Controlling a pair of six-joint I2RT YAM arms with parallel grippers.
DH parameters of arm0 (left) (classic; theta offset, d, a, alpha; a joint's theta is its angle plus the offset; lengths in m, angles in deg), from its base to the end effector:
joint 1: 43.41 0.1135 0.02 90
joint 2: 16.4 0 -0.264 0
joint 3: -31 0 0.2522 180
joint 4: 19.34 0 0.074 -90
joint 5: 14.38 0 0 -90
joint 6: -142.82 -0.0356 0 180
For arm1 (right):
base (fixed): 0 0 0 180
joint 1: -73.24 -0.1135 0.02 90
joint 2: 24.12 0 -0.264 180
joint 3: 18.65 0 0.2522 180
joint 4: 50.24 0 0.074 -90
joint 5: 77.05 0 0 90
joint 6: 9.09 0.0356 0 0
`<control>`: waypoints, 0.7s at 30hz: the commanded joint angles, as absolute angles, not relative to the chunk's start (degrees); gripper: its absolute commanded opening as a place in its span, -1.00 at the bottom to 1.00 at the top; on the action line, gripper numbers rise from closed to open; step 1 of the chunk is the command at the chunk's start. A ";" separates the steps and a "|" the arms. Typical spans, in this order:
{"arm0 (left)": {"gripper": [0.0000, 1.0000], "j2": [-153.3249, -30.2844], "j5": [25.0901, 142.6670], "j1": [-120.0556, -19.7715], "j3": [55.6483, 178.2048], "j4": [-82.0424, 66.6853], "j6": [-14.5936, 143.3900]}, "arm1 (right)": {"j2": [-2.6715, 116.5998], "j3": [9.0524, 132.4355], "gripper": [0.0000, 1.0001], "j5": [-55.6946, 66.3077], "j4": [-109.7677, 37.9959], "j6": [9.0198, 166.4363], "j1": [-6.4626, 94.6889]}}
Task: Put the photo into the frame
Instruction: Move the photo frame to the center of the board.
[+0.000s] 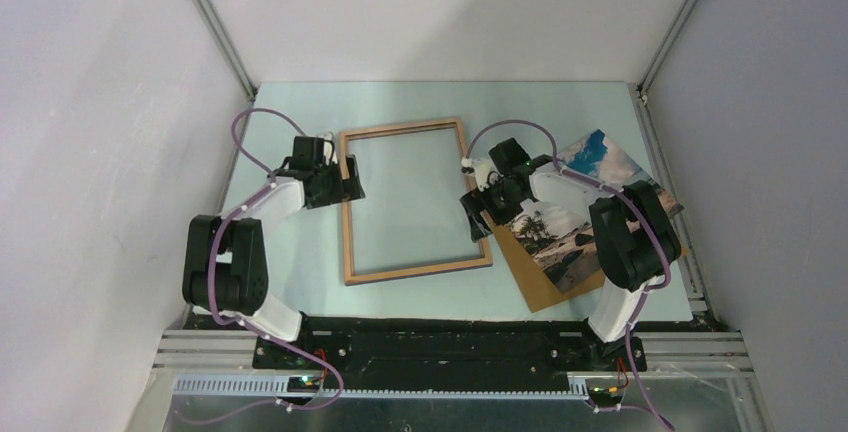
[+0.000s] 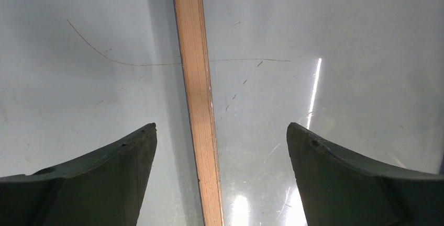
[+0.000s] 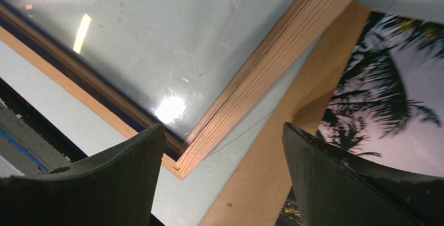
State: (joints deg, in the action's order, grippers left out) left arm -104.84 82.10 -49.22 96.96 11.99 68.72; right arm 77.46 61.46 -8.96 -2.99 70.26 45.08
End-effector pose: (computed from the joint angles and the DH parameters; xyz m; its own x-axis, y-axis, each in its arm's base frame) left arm 0.3084 -0.0354 0.1927 -0.8179 -0.1904 -0.5429 -0.0595 0.9666 -0.2494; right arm 0.2992 0.1753 0.1801 -0.7044 -0.5715 -0.4209 -0.6995 0.6598 0.2746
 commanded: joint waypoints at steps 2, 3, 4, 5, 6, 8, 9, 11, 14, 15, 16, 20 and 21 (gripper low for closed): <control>0.95 -106.26 81.01 -48.89 99.33 11.91 66.72 | 75.41 59.19 0.71 -14.13 -3.96 68.32 43.92; 0.95 -106.65 80.99 -48.87 99.40 11.96 66.66 | 75.52 59.16 0.70 -15.05 -3.83 68.20 43.73; 0.94 -106.83 81.05 -48.87 99.41 11.94 66.60 | 75.81 59.17 0.70 -15.46 -3.62 67.94 43.14; 0.93 -107.12 81.01 -48.82 99.53 11.92 66.48 | 75.94 59.11 0.69 -16.11 -3.49 67.75 42.85; 0.91 -107.29 81.01 -48.85 99.57 11.98 66.42 | 76.20 59.10 0.69 -16.43 -3.46 67.45 42.20; 0.90 -107.81 81.06 -48.61 99.62 11.99 66.30 | 76.71 59.14 0.68 -17.25 -3.58 67.13 41.18; 0.90 -108.13 81.06 -48.52 99.65 12.07 66.27 | 77.05 59.13 0.68 -17.56 -3.76 67.08 40.82; 0.88 -108.64 81.08 -48.25 99.73 12.15 66.22 | 77.38 59.10 0.67 -18.01 -4.33 67.08 40.00; 0.81 -109.14 81.49 -47.48 99.82 12.41 66.18 | 77.82 59.45 0.66 -18.44 -4.79 67.24 39.12; 0.80 -109.55 81.74 -47.29 99.94 12.56 66.18 | 78.08 59.78 0.66 -18.57 -4.83 67.31 39.08; 0.79 -109.73 81.89 -46.93 99.99 12.74 66.13 | 78.18 60.01 0.65 -19.01 -4.83 67.40 38.97; 0.77 -110.69 82.10 -46.09 100.66 13.29 66.09 | 79.25 61.72 0.65 -19.95 -4.84 67.73 38.54; 0.77 -110.92 82.07 -45.98 100.81 13.35 66.09 | 79.93 62.59 0.65 -20.16 -4.71 67.82 38.48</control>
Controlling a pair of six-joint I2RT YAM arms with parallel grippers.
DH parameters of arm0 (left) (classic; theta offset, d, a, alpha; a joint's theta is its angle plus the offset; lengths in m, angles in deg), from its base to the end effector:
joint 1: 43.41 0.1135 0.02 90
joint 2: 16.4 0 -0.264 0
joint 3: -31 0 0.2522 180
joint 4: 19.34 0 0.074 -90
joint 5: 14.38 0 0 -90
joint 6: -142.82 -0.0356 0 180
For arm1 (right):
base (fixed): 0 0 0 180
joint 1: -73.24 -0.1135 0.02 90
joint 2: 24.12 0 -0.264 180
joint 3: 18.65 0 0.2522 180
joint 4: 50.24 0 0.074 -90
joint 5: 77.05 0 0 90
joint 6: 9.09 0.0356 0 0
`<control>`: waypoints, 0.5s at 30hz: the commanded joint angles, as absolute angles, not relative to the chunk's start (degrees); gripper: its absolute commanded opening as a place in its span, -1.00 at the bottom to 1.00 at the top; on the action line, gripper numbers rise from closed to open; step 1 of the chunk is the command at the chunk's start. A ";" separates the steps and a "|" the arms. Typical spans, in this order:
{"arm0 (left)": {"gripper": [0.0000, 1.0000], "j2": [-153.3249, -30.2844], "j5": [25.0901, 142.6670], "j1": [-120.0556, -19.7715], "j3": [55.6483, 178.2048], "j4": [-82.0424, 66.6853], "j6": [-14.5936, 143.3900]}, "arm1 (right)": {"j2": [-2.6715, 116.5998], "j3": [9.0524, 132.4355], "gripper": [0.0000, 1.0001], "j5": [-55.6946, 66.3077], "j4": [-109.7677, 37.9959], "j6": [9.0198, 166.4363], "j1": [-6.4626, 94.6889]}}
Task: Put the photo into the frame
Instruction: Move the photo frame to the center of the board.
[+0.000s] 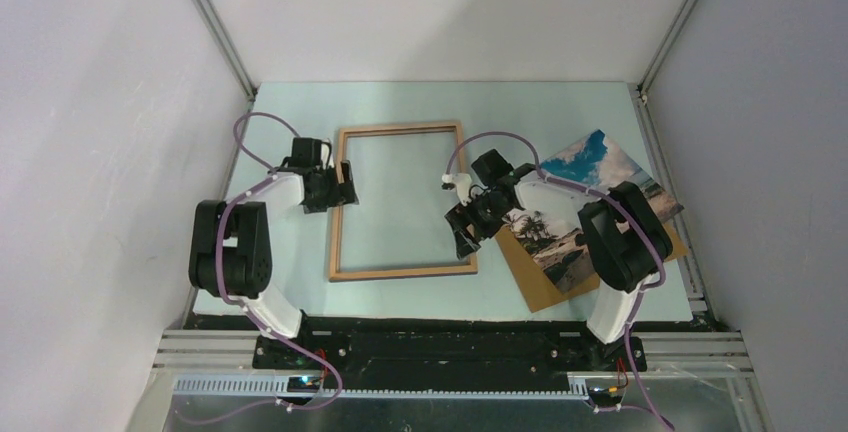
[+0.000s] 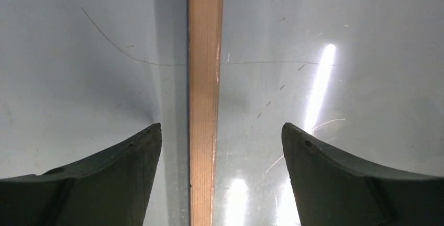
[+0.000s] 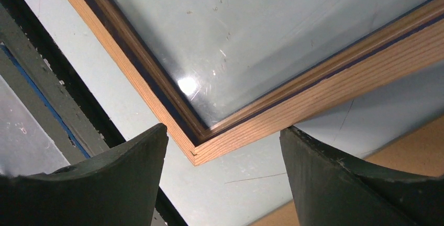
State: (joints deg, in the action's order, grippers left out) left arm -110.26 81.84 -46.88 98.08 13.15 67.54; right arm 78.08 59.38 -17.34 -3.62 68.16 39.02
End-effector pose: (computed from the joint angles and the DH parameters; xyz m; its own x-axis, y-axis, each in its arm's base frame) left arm 0.3180 -0.0231 0.1692 -0.8592 -0.2010 -0.4706 -0.1064 0.9697 -0.2199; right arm 0.2713 0.2062 0.1694 -0.6241 -0.6549 -0.4260 -0.7798 0.4882 0.3919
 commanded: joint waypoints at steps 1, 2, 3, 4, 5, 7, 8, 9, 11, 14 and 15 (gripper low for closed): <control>0.77 -111.07 82.01 -45.77 100.91 13.48 66.02 | 80.29 63.53 0.65 -20.68 -4.64 67.82 38.46; 0.79 -111.15 81.92 -45.69 101.20 13.58 65.97 | 81.13 64.04 0.65 -20.96 -4.57 67.99 38.40; 0.80 -111.37 81.80 -45.46 101.41 13.72 65.77 | 81.55 65.03 0.65 -21.48 -4.57 68.08 38.33; 0.81 -111.52 81.56 -45.22 101.94 13.87 65.67 | 82.35 65.58 0.65 -21.67 -4.58 68.15 38.23; 0.82 -111.81 81.53 -45.11 102.18 14.14 65.52 | 82.77 66.65 0.65 -22.10 -4.58 68.20 38.25; 0.83 -112.36 81.62 -44.76 102.89 14.39 65.33 | 83.85 68.17 0.64 -22.52 -4.55 68.36 37.98; 0.83 -112.54 81.61 -44.56 103.39 14.43 65.27 | 84.52 68.60 0.64 -22.59 -4.57 68.55 37.93; 0.84 -112.99 81.55 -44.52 103.65 14.50 65.23 | 84.78 69.49 0.64 -22.76 -4.57 68.67 37.83; 0.84 -113.70 81.13 -44.36 104.94 14.62 65.14 | 85.85 70.74 0.65 -22.97 -4.53 68.85 37.80; 0.86 -114.23 80.24 -44.07 106.03 14.67 64.99 | 86.21 72.00 0.66 -21.76 -4.43 69.42 38.07; 0.87 -114.27 79.63 -44.01 106.44 14.66 64.93 | 85.88 72.08 0.66 -20.74 -4.23 69.45 38.21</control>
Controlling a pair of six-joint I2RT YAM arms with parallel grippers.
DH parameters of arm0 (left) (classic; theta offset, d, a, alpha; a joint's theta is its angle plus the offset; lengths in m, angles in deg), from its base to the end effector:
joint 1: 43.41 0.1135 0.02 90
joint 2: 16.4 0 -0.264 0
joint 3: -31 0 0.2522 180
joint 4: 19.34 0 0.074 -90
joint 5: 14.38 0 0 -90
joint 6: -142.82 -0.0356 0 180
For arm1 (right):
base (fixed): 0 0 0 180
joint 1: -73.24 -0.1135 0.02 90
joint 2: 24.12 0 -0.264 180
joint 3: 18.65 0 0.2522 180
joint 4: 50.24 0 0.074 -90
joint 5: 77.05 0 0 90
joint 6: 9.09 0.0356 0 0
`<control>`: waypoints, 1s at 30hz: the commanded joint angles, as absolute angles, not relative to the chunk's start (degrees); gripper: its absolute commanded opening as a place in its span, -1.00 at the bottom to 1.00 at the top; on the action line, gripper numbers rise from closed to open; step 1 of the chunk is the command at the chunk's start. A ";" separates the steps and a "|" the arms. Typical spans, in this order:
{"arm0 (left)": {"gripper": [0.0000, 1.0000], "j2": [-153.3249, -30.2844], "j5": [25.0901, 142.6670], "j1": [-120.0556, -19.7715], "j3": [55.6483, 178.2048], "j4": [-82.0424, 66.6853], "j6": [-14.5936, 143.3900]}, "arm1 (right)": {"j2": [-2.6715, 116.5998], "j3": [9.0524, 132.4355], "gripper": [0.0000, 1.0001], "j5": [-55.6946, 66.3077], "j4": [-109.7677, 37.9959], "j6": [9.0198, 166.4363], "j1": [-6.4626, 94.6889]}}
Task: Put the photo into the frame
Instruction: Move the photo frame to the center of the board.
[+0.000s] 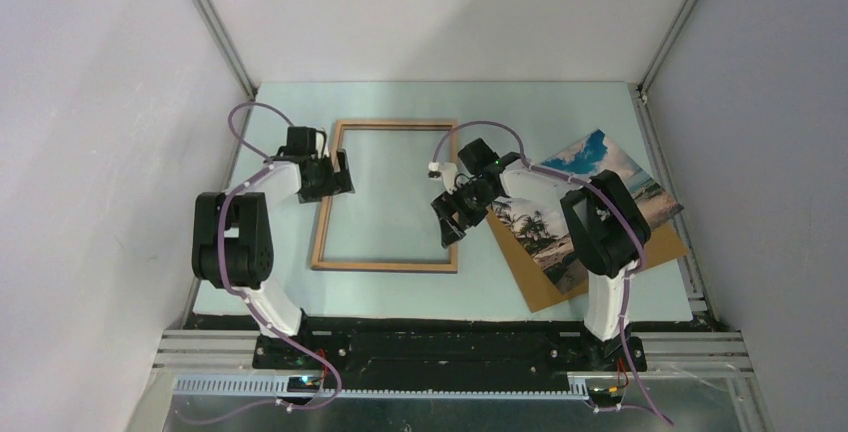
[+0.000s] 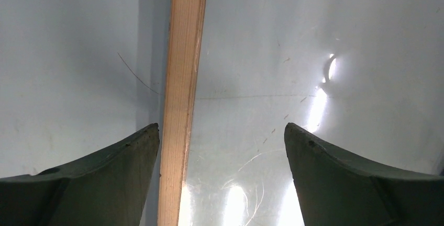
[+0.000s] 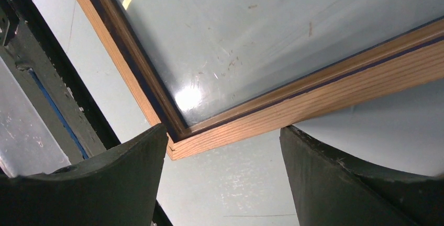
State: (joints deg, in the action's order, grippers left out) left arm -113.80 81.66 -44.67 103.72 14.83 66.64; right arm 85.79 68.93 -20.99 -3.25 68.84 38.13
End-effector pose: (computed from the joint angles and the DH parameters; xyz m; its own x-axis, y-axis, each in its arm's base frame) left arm 0.3396 -0.0112 0.1764 -0.8491 -0.2189 -0.4808 -0.1303 0.9688 -0.2110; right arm 0.2992 0.2347 0.1690 -0.6149 -0.6444 -0.4546 -0.7844 0.4403 0.4370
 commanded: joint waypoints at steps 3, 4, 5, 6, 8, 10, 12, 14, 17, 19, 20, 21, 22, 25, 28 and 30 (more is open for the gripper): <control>0.92 -113.55 77.86 -43.76 107.24 14.72 64.24 | 84.44 72.06 0.69 -18.71 -3.31 69.63 39.69; 0.93 -112.95 77.28 -43.76 107.53 14.73 64.07 | 83.38 71.76 0.71 -17.71 -3.07 69.55 40.51; 0.94 -112.53 77.15 -43.81 107.70 14.71 63.74 | 82.67 71.54 0.73 -16.78 -2.95 69.43 40.92; 0.95 -111.49 77.47 -43.79 108.02 14.72 63.46 | 81.02 70.88 0.77 -16.15 -2.79 69.21 41.74; 0.96 -109.59 78.77 -43.85 108.38 14.77 62.63 | 78.36 69.59 0.80 -14.13 -2.89 68.72 42.80; 0.97 -107.48 80.41 -43.92 108.80 14.81 61.89 | 75.57 68.35 0.84 -12.44 -2.84 68.22 43.90; 0.99 -104.91 81.92 -44.10 109.17 14.82 61.27 | 72.76 67.06 0.89 -11.05 -2.67 67.96 45.27; 0.99 -102.43 83.41 -44.53 109.49 14.79 60.48 | 69.86 65.64 0.92 -9.52 -2.77 67.76 46.80; 0.99 -98.67 84.98 -46.04 109.80 14.80 59.50 | 65.07 63.08 0.94 -6.18 -2.93 67.69 49.26; 0.99 -97.02 85.73 -47.61 110.02 14.81 58.91 | 62.49 61.42 0.95 -3.81 -3.38 67.96 51.58; 0.99 -96.57 85.95 -49.03 110.18 14.82 58.67 | 61.68 60.87 0.95 -3.04 -3.50 68.45 53.48; 0.99 -95.94 86.26 -49.92 110.30 14.82 58.35 | 60.15 59.76 0.95 -1.88 -3.69 68.70 55.66; 0.99 -95.72 86.48 -51.50 110.62 14.79 58.18 | 59.37 59.25 0.95 -1.54 -3.74 69.34 56.98; 0.99 -96.26 87.79 -55.22 111.90 14.79 57.53 | 56.36 57.36 0.94 0.14 -3.64 71.32 64.23; 0.99 -98.14 89.49 -59.76 114.59 14.80 57.14 | 54.64 56.39 0.94 0.66 -3.08 72.58 70.90; 0.99 -100.97 90.71 -62.05 116.27 14.75 57.38 | 53.58 55.06 0.94 1.10 -2.93 73.07 75.91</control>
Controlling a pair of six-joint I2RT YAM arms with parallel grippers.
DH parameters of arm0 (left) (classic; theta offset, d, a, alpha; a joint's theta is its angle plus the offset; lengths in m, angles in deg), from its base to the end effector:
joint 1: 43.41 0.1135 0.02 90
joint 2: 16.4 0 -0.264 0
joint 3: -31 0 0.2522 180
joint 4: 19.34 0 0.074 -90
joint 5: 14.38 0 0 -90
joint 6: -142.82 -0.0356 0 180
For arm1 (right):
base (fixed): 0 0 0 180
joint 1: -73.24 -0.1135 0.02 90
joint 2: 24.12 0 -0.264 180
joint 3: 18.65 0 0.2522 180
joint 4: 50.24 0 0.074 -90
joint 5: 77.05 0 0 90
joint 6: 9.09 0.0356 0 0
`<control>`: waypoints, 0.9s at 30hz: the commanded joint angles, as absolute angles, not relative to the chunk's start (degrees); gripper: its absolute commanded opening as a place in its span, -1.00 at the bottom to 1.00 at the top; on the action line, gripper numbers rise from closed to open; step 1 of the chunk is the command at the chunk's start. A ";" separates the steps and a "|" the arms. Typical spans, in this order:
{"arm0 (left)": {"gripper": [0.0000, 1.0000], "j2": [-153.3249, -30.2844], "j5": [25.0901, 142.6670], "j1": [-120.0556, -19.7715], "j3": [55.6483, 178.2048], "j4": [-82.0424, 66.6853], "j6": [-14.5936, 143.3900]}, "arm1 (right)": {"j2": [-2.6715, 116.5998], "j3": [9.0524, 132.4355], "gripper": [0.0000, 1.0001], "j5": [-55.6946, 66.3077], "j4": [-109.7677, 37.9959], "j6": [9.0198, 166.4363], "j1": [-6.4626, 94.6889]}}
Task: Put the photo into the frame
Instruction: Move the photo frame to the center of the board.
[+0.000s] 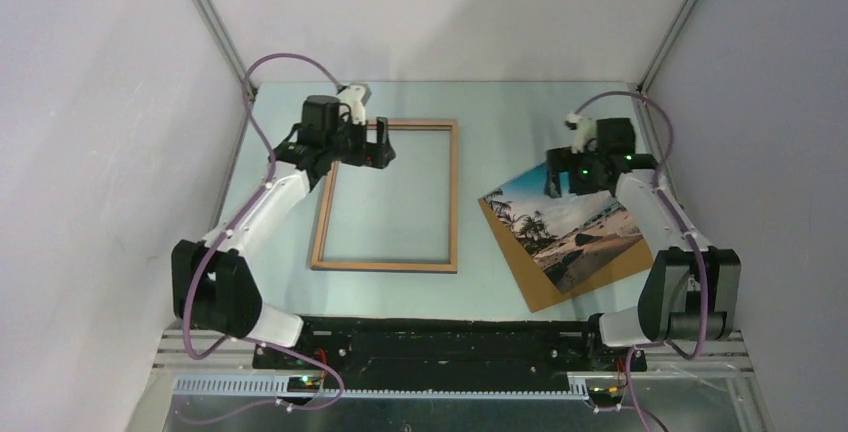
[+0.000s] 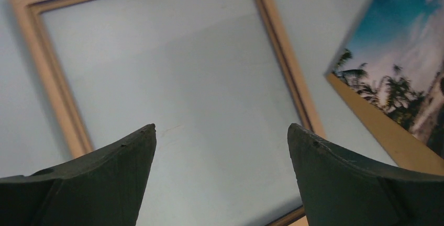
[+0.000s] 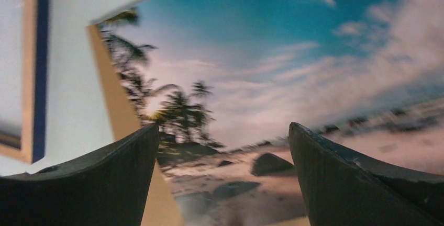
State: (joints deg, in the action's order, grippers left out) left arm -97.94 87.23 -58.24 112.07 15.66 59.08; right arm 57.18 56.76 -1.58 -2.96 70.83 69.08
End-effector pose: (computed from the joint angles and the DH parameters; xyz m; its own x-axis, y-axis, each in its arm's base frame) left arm 0.3095 -0.0893 0.3094 -0.6022 0.0490 -0.7968 0.3456 0.9158 -0.2049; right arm 0.2945 0.0304 0.2618 -0.7474 -0.2242 -0.6253 -0.3565 0.9297 0.0928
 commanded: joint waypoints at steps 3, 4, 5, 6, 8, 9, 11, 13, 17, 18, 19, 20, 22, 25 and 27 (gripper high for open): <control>0.99 -103.96 92.31 -64.86 119.25 14.70 58.08 | 52.42 53.98 0.94 1.79 -3.25 73.43 83.32; 0.99 -105.50 92.91 -66.24 119.80 14.65 58.26 | 52.23 53.68 0.93 1.85 -3.34 73.52 84.74; 0.99 -106.26 93.23 -66.96 121.00 14.65 58.40 | 52.20 53.66 0.93 1.73 -3.61 73.64 87.61; 0.99 -107.84 93.91 -68.35 121.55 14.66 58.43 | 52.40 53.61 0.93 1.31 -3.74 73.67 88.90; 0.98 -110.36 94.75 -70.46 123.41 14.64 58.63 | 52.74 53.56 0.92 0.89 -4.09 73.90 92.45; 0.97 -111.19 94.89 -71.13 124.58 14.64 58.71 | 52.90 53.56 0.91 0.90 -4.37 73.95 94.15; 0.96 -113.67 95.48 -73.56 126.21 14.64 59.26 | 53.35 53.61 0.90 1.33 -4.80 74.04 96.35; 0.93 -116.21 96.26 -74.98 127.93 14.58 60.23 | 53.98 53.64 0.90 1.72 -5.18 74.13 98.24; 0.89 -120.69 97.93 -77.35 131.21 14.64 61.11 | 55.26 53.60 0.89 3.35 -6.76 73.38 102.11; 0.89 -122.01 98.09 -77.69 131.75 14.64 61.23 | 55.60 53.63 0.89 3.58 -7.34 73.07 103.42; 0.88 -123.16 98.22 -78.33 132.78 14.60 61.58 | 55.87 53.62 0.88 3.68 -7.67 72.95 104.06; 0.87 -123.83 98.39 -78.63 133.24 14.57 61.77 | 56.35 53.59 0.88 3.70 -8.19 72.59 105.34; 0.86 -125.73 98.87 -79.59 135.01 14.49 62.48 | 57.21 53.58 0.88 3.76 -8.84 72.12 106.76; 0.85 -129.19 99.04 -81.33 137.75 14.50 63.43 | 59.22 53.61 0.87 4.60 -9.47 71.49 108.03; 0.85 -131.34 98.88 -82.29 139.48 14.60 63.98 | 60.35 53.61 0.87 5.19 -10.09 71.11 108.74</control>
